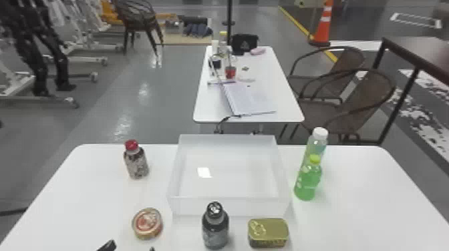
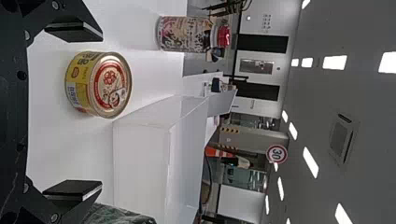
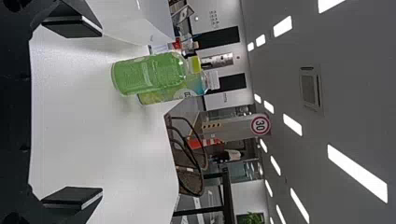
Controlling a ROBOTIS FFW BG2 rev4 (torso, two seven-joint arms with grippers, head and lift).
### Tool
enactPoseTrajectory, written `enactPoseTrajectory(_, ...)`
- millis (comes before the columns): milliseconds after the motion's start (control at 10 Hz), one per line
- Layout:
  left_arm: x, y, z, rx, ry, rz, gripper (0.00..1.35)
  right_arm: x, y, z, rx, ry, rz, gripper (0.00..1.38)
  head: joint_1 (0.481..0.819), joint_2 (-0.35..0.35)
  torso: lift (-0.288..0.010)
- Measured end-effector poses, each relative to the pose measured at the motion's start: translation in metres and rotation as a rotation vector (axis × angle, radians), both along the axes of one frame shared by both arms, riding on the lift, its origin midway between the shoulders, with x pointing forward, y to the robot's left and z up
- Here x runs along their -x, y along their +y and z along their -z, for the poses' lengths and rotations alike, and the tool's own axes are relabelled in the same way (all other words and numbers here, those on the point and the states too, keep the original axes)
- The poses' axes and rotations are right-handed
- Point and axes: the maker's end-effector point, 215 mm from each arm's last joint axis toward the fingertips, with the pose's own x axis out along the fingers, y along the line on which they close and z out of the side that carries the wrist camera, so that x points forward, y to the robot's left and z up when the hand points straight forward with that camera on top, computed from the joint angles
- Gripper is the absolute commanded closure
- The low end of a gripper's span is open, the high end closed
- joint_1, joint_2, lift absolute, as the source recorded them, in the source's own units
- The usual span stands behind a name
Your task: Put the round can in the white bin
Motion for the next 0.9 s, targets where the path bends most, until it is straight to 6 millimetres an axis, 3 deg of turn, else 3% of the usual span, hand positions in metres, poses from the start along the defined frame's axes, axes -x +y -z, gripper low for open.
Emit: enactPoseTrajectory(900, -0.0025, 0.0045, 0.0056, -0.003, 0.023, -0.005, 0.18, 0.0004, -0.0005, 0.0006, -0.003, 0.001, 0.002, 0.1, 0.549, 0.0, -0.1)
